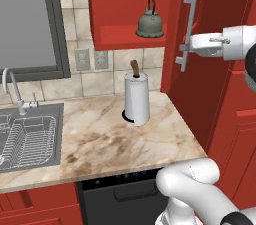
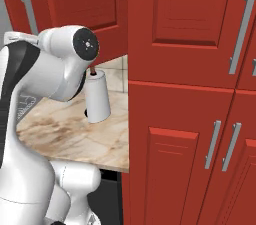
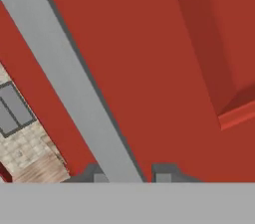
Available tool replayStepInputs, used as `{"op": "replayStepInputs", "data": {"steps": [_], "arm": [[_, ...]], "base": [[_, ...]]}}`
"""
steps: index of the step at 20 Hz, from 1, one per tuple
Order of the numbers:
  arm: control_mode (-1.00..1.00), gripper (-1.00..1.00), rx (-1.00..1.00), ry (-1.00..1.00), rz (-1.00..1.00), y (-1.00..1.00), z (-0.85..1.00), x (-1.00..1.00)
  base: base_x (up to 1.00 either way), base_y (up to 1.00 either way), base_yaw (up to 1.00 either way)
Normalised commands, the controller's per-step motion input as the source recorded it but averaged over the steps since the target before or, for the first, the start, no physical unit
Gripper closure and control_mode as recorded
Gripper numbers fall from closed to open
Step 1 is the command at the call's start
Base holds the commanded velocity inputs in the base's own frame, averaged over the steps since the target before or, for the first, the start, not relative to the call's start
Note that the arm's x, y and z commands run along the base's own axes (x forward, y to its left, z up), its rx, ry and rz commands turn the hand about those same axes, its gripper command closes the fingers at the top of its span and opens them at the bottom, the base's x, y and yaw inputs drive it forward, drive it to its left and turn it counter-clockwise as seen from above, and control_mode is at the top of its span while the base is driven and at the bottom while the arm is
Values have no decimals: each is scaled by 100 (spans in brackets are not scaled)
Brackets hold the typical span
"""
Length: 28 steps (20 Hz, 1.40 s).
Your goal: Open the cabinet, pick the kettle from the cabinet, and place it in the sink.
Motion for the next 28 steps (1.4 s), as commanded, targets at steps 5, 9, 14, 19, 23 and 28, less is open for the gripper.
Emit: {"op": "replayStepInputs", "data": {"steps": [5, 9, 14, 19, 23, 28], "arm": [[-100, -100, 1, 6, 0, -8, -21, -25], [-100, -100, 0, 12, 0, 2, -21, -16], [-100, -100, 3, 9, 0, -8, -29, -25], [-100, -100, 5, 1, -1, -23, -31, -33], [-100, -100, 1, 1, -6, -7, -15, -46], [-100, -100, 2, 11, -17, 10, -1, -44]], "base": [[0, 0, 0], [0, 0, 0], [0, 0, 0], [0, 0, 0], [0, 0, 0], [0, 0, 0]]}}
